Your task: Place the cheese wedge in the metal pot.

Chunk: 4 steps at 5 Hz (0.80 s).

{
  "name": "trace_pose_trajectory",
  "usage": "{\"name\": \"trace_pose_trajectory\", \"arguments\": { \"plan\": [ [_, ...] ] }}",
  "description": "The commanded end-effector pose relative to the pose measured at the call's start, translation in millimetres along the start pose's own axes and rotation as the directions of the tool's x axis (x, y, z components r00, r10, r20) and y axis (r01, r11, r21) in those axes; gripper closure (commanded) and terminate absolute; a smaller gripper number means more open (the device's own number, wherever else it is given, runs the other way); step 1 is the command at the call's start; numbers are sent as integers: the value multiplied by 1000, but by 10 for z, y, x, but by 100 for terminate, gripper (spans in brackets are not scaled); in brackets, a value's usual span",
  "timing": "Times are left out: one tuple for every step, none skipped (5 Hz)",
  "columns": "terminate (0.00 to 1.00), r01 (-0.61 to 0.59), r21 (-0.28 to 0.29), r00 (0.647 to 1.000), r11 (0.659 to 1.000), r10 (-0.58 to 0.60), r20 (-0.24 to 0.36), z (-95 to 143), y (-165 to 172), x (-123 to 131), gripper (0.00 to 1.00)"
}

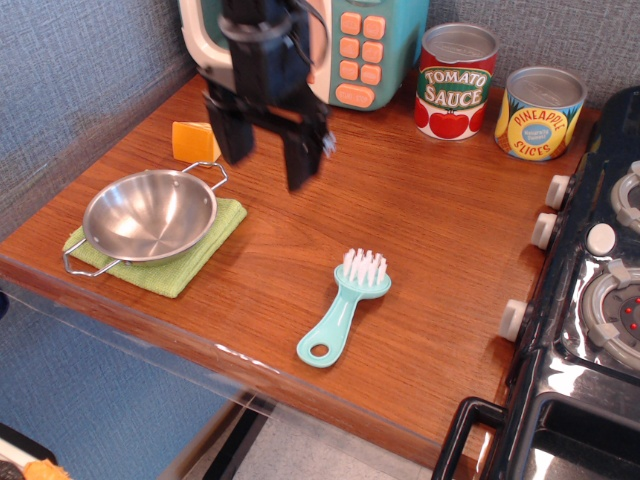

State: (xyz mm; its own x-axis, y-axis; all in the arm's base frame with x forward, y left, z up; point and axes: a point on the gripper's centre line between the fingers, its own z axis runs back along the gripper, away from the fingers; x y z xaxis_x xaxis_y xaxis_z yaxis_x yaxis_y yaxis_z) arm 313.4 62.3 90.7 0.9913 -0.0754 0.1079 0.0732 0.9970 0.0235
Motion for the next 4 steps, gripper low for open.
{"name": "trace_pose_trajectory", "arguments": {
  "plan": [
    [0, -158, 80, 987, 984, 154, 55, 169, 749, 333, 0],
    [0, -227, 101, 974, 969, 225, 33, 8, 987, 358, 0],
    [0, -295, 88, 955, 951, 297, -11, -192, 1134, 388, 0],
    [0, -337, 70, 939, 939, 340, -50, -378, 1200, 426, 0]
  ]
}}
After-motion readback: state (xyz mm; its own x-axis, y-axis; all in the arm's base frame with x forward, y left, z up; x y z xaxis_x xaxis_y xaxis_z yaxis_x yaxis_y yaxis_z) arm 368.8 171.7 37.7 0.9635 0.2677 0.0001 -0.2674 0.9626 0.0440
